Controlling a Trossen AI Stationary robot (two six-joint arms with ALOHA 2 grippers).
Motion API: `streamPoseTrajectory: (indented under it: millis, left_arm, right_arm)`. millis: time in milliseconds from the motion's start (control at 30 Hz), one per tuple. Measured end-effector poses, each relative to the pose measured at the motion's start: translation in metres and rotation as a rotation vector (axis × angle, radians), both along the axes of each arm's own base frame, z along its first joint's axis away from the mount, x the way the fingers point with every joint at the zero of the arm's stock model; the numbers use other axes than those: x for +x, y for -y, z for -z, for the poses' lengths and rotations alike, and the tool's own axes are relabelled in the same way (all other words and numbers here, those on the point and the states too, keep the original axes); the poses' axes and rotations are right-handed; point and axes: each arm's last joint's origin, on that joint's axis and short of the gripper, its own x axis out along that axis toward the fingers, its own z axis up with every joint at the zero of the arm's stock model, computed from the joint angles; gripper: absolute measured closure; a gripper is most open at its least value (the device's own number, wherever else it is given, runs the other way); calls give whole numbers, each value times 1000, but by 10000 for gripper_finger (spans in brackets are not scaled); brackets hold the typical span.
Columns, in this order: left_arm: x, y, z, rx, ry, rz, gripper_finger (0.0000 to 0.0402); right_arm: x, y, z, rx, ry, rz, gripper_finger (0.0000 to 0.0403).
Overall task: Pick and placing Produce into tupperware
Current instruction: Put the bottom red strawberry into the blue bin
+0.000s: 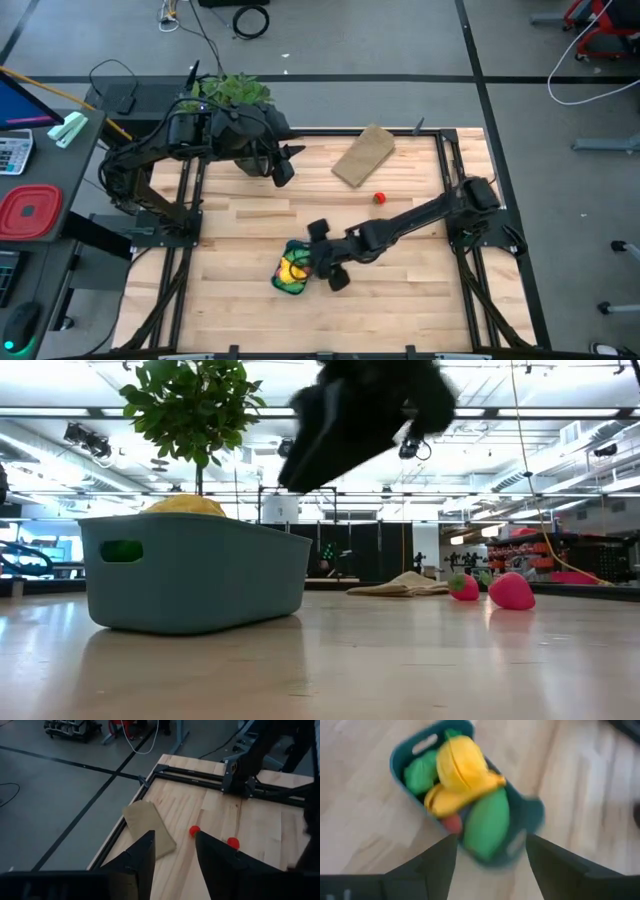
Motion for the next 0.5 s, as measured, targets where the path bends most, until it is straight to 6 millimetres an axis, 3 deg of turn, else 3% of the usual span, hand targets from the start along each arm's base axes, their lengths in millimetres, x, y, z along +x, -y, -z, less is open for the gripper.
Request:
streamPoseTrajectory:
  millis: [133,267,367,500]
  left_arm:
    - [0,0,0,-1,-5,-1,257]
    - [0,0,0,-2,-5,-1,252]
    - [0,0,1,-11,-1,-7,249]
    - [0,0,1,-33,10,-21,251]
  right_arm:
    - [-29,9,-31,85,-87,164,161]
    - [-59,19,-49,180,-185,424,167]
    - [-77,25,-50,252,-223,663,170]
    - [-92,31,-36,308,-232,962,173]
